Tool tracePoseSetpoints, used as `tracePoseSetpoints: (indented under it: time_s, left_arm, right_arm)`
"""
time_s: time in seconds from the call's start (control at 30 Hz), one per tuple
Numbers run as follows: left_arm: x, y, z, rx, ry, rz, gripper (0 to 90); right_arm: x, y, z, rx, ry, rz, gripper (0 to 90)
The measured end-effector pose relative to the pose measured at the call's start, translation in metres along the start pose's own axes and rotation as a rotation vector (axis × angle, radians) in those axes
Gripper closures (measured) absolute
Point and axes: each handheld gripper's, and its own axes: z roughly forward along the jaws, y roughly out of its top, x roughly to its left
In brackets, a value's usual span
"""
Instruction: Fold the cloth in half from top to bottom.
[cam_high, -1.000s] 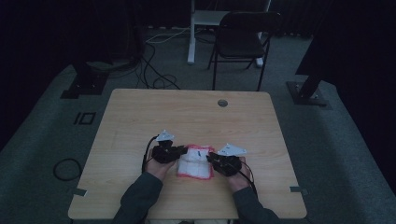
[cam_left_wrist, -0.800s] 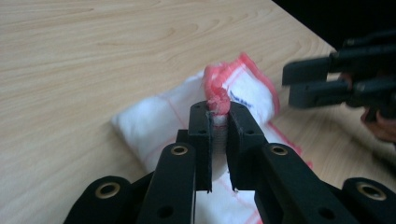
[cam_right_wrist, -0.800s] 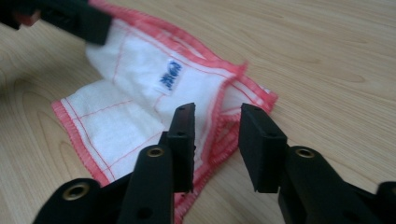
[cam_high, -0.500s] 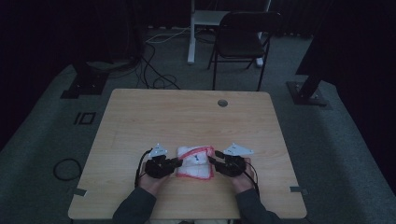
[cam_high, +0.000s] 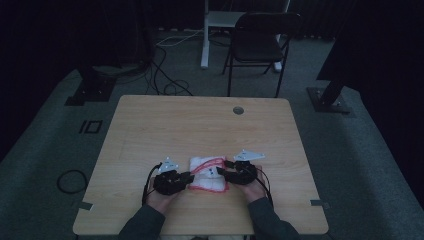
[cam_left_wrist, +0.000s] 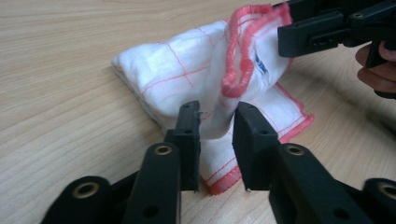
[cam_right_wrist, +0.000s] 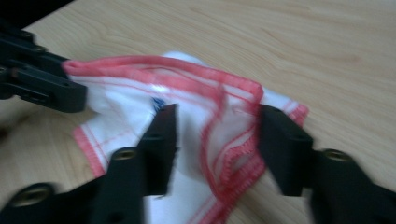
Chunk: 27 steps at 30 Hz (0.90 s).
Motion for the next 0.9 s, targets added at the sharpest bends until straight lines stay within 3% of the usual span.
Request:
tracePoseSetpoints:
  time_s: [0.03, 0.07, 0.1, 0.13, 0.17, 0.33, 0.47, 0.5, 0.57, 0.6, 0.63, 0.7, 0.8, 0.9]
  left_arm:
    - [0.0, 0.001, -0.003, -0.013, 0.001, -0.003, 70.1]
    - [0.0, 0.001, -0.003, -0.013, 0.001, -0.003, 68.9]
    - [0.001, 0.005, -0.008, -0.036, 0.008, -0.004, 66.3]
    - [0.001, 0.005, -0.008, -0.036, 0.008, -0.004, 64.6]
    - [0.002, 0.011, -0.012, -0.062, 0.006, -0.006, 62.8]
    - [-0.001, 0.031, -0.013, -0.083, 0.0, 0.009, 56.3]
    - [-0.009, 0.047, 0.001, -0.055, 0.003, 0.04, 54.3]
    - [-0.015, 0.052, 0.013, -0.021, 0.014, 0.069, 54.0]
    - [-0.019, 0.055, 0.021, 0.007, 0.028, 0.077, 54.2]
    - [-0.019, 0.055, 0.021, 0.007, 0.028, 0.077, 55.0]
    - [-0.019, 0.056, 0.029, 0.052, 0.069, 0.077, 58.2]
    - [-0.018, 0.054, 0.034, 0.08, 0.089, 0.078, 68.4]
    - [-0.019, 0.049, 0.029, 0.083, 0.103, 0.097, 84.0]
    - [-0.021, 0.046, 0.021, 0.066, 0.106, 0.106, 87.5]
  right_arm:
    - [0.001, 0.0, -0.001, -0.004, 0.005, -0.011, 64.7]
    - [0.001, 0.0, -0.001, -0.004, 0.005, -0.011, 64.7]
    - [0.003, 0.0, -0.004, -0.014, 0.011, -0.027, 73.2]
    - [0.003, 0.0, -0.004, -0.014, 0.011, -0.027, 73.2]
    - [0.004, -0.001, -0.006, -0.019, 0.016, -0.042, 78.8]
    - [0.006, -0.002, -0.01, -0.027, 0.022, -0.067, 84.1]
    - [0.012, -0.003, -0.01, -0.025, 0.016, -0.111, 88.0]
    - [0.013, -0.003, -0.01, -0.022, 0.012, -0.119, 88.2]
    - [0.013, -0.003, -0.01, -0.018, 0.013, -0.122, 88.4]
    - [0.013, -0.003, -0.01, -0.018, 0.013, -0.122, 88.4]
    - [0.013, -0.004, -0.01, -0.017, 0.013, -0.122, 88.6]
    - [0.013, -0.005, -0.011, -0.014, 0.012, -0.126, 88.6]
    - [0.014, -0.007, -0.014, -0.007, 0.003, -0.141, 88.6]
    - [0.014, -0.011, -0.019, -0.008, -0.001, -0.147, 88.4]
